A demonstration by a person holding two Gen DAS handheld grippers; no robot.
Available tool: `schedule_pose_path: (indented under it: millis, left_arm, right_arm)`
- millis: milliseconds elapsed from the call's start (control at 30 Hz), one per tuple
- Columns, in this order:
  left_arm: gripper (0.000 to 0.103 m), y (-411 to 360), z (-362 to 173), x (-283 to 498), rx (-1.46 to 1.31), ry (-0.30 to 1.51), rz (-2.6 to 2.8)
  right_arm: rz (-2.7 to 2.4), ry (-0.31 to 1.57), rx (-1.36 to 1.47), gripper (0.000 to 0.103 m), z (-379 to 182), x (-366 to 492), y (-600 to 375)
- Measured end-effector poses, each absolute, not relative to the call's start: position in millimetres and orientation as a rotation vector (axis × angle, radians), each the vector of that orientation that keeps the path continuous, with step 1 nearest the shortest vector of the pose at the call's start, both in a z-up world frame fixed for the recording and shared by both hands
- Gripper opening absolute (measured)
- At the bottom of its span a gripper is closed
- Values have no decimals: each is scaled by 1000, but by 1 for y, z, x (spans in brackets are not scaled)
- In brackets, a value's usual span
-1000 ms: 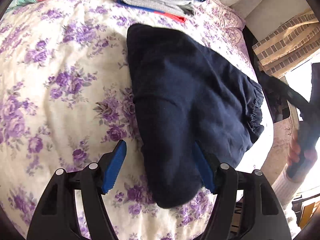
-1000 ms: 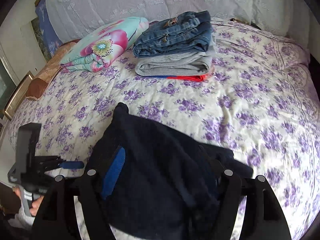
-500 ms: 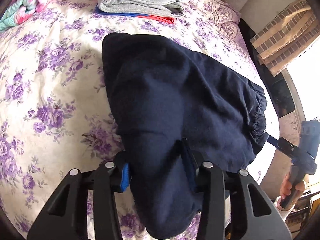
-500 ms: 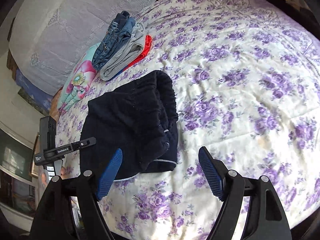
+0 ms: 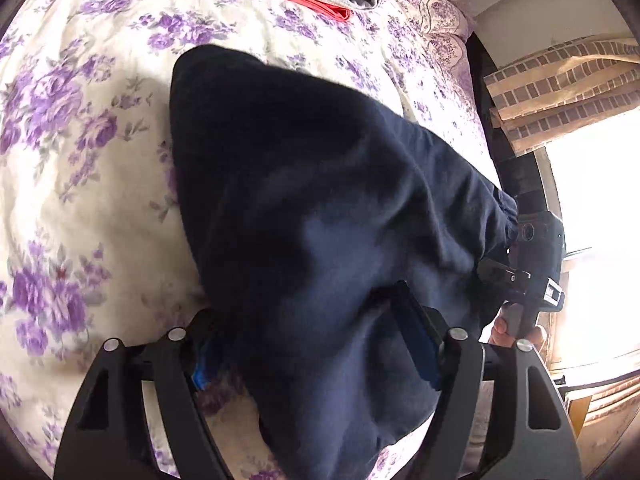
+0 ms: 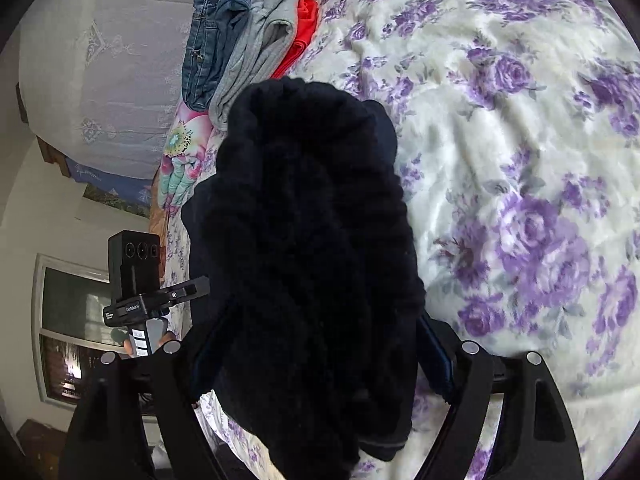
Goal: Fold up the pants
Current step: 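Carry the folded pants with both tools onto the stack of folded clothes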
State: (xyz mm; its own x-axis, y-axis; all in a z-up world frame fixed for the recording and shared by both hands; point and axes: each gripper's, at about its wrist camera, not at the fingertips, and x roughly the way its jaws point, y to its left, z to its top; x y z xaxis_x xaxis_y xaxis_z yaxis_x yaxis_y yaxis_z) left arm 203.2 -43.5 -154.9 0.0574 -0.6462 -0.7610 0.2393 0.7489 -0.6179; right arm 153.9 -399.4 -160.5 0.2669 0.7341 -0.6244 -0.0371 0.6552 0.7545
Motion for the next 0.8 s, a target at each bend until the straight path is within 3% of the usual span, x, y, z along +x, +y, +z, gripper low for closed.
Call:
schedule_pose_path:
  millis: [67, 100, 133, 167, 200, 233, 367, 500, 800]
  left_arm:
    - [72, -53, -156, 211, -358, 1368, -670]
    - [64, -56, -150, 209, -326, 1355, -636]
    - [50, -62, -142, 201, -262, 1323, -606]
    - [42, -67, -133, 192, -200, 1283, -587]
    - [28, -72, -122, 182, -140, 1241, -568]
    - [21, -75, -111, 171, -102, 1203, -564]
    - [20, -76, -64, 142, -62, 1092, -587]
    - [20, -68, -29, 156, -81, 1102, -564]
    - [20, -41, 76, 328, -121, 1116, -350]
  right_arm:
    - [564, 1170, 661, 82, -155, 161, -391]
    - [523, 1161, 598, 63, -149, 161, -386]
    - [500, 1148, 541, 59, -142, 157, -381]
    - [490, 1124, 496, 47, -133, 150, -376]
    - [479, 1096, 461, 41, -123, 143, -374]
    - [471, 1065, 434, 39, -111, 136, -370]
    - [466, 964, 321, 37, -63, 117, -348]
    - [507, 949, 306, 37, -23, 138, -336]
    - [529, 947, 311, 37, 95, 334, -288]
